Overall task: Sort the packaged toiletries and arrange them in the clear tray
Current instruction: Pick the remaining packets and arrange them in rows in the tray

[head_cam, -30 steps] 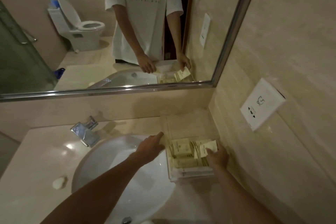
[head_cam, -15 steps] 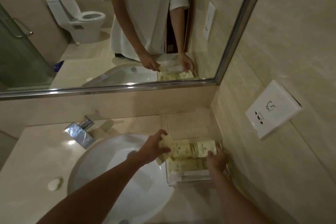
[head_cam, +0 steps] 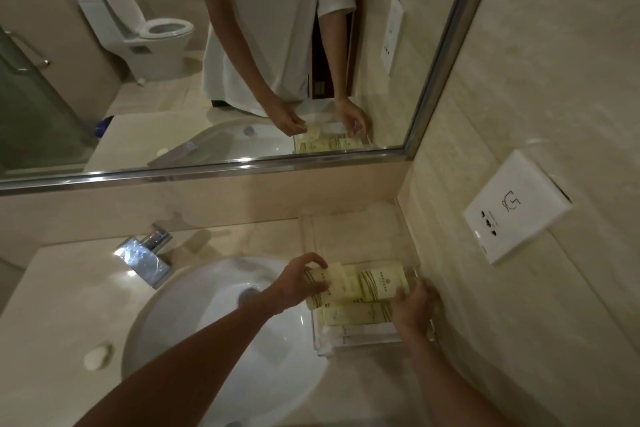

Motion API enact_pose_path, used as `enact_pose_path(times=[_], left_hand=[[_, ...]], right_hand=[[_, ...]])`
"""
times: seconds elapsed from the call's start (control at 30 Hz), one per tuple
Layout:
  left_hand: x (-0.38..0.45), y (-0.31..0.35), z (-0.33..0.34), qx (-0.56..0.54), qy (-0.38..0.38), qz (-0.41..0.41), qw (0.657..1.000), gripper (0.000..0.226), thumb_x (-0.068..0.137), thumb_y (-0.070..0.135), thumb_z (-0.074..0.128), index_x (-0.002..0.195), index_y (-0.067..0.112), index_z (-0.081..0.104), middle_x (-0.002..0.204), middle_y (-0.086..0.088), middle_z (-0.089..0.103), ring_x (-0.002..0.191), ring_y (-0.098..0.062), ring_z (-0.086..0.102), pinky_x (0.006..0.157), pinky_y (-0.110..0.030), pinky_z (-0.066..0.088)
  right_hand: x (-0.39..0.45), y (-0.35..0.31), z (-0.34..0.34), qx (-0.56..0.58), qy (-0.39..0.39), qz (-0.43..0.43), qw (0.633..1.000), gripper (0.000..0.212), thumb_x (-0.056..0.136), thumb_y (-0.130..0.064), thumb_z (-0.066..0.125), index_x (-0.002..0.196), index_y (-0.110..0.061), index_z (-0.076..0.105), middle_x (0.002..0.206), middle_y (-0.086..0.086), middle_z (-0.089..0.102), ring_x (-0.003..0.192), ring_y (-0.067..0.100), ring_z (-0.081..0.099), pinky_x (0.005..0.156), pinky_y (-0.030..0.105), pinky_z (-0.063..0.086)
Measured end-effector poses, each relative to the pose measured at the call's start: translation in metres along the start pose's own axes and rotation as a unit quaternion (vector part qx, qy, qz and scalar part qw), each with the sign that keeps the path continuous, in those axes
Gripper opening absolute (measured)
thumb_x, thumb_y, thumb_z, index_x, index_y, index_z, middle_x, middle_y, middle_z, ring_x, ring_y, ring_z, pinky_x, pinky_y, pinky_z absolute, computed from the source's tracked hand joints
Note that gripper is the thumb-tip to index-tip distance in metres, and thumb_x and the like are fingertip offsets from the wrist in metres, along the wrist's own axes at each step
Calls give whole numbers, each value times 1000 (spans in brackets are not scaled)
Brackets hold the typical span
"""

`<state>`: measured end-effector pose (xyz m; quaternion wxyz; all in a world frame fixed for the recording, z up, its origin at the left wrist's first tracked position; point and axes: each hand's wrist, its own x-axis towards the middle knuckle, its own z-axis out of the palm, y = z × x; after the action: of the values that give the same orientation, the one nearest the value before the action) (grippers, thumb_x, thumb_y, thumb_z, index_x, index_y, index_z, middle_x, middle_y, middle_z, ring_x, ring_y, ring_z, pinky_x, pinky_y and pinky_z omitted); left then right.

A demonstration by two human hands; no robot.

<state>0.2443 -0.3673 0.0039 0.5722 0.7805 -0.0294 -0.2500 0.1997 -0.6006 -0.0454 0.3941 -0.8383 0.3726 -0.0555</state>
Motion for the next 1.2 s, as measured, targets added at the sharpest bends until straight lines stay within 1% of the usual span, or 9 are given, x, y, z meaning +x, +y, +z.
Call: enact_pose_path(times=[0.17,0.3,0.43,0.6,0.73,0.83,0.9,1.03,1.2], left_hand=[[2,6,19,-107,-16,-56,993,39,82,-4,67,105,15,41,107,-32,50,75,-40,66,52,-47,59],[6,16,44,-114,-8,-86,990,47,79,-8,68,109,13,39,102,-20,46,69,-33,66,48,-44,58],[13,18,63,-144,-20,-98,985,41,77,-9,70,101,11,44,106,-23,52,76,-30,64,57,-35,59],[26,19,89,-166,23,-112,979,22,80,-18,60,71,2,59,84,-11,56,71,-21,59,62,-30,59],[29,13,104,-205,3,-131,970,21,76,-18,65,69,1,63,85,-16,60,72,-27,61,71,-37,59],[30,11,113,-223,5,-162,961,20,72,-20,68,73,-1,60,83,-18,60,70,-27,63,65,-34,60],[32,11,118,-219,10,-188,957,26,68,-22,70,78,0,59,87,-19,60,74,-27,64,62,-31,60],[40,8,125,-165,28,-215,962,43,54,-18,80,79,8,57,110,-22,57,100,-36,61,79,-51,58],[43,13,125,-109,55,-225,967,47,49,-11,84,79,12,55,88,-13,62,74,-26,63,69,-50,60]], right_hand=[[-2,-5,-19,-25,7,-71,997,27,88,-6,60,114,-1,57,114,22,56,104,38,56,85,40,47],[-3,-9,-37,-59,17,-123,991,19,89,-7,57,108,-5,59,103,16,60,93,32,60,74,35,48],[-3,-6,-47,-79,26,-151,985,19,86,-6,60,105,-9,61,99,12,61,88,28,59,66,29,43],[0,-5,-54,-80,29,-178,980,16,84,-3,58,98,-10,60,88,10,62,79,26,60,63,28,42],[1,-6,-56,-68,26,-174,982,13,84,-4,61,92,-14,57,82,5,61,72,22,58,60,27,40],[2,-8,-56,-64,32,-187,980,13,84,-7,63,89,-15,56,78,3,60,67,19,56,57,27,41],[3,-8,-56,-64,30,-187,980,12,84,-4,60,91,-13,57,78,3,61,65,19,56,55,28,42],[4,-10,-55,-84,20,-179,980,12,85,-5,57,95,-13,57,80,3,60,66,18,58,54,27,41],[8,-9,-52,-100,17,-168,980,11,84,-7,58,94,-12,58,81,5,62,69,22,61,56,33,48]])
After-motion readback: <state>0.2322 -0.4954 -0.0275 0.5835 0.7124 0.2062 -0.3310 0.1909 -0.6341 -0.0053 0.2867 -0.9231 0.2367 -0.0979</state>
